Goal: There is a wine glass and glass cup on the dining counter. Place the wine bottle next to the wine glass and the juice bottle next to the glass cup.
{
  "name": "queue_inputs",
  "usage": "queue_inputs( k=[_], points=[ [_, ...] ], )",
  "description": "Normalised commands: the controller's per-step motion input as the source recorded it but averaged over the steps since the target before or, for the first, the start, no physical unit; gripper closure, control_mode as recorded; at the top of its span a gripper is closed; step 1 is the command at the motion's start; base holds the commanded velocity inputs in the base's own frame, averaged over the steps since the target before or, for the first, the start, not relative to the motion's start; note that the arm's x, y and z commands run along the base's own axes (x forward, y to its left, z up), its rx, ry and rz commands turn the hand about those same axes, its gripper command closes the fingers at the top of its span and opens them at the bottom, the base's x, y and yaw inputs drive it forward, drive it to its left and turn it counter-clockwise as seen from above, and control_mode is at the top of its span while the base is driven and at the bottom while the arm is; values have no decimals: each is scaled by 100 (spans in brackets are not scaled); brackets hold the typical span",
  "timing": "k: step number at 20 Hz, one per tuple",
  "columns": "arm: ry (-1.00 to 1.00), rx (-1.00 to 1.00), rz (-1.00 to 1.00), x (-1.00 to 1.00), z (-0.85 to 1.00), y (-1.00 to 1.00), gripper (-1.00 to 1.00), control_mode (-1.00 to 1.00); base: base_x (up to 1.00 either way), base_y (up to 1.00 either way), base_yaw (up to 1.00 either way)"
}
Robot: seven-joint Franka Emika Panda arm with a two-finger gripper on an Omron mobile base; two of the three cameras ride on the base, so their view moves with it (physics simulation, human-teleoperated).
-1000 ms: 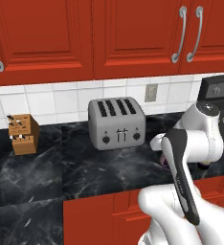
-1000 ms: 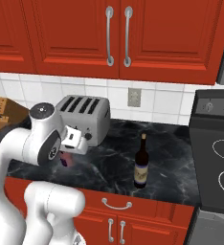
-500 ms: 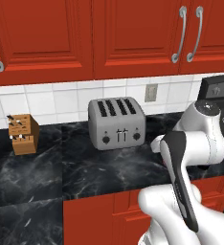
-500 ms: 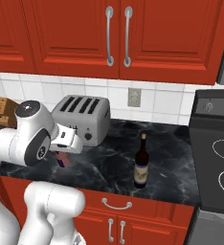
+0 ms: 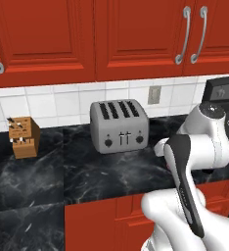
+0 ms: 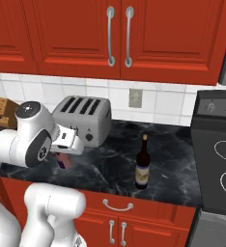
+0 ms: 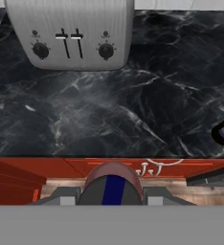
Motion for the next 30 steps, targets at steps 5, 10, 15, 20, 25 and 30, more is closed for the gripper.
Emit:
queue_inputs(
  k=[5, 10, 15, 20, 25, 30],
  points=[
    [0, 0, 0, 0, 0, 0, 100, 100, -59, 4, 0],
    [0, 0, 0, 0, 0, 0, 100, 100, -64, 6, 0],
    [0, 0, 0, 0, 0, 0, 100, 100, -29, -1, -9],
    [0, 0, 0, 0, 0, 0, 100, 100, -1, -33, -49],
    [0, 0, 0, 0, 0, 0, 100, 100, 0, -6, -76],
    [0, 0, 0, 0, 0, 0, 100, 100, 0, 2, -88]
  ],
)
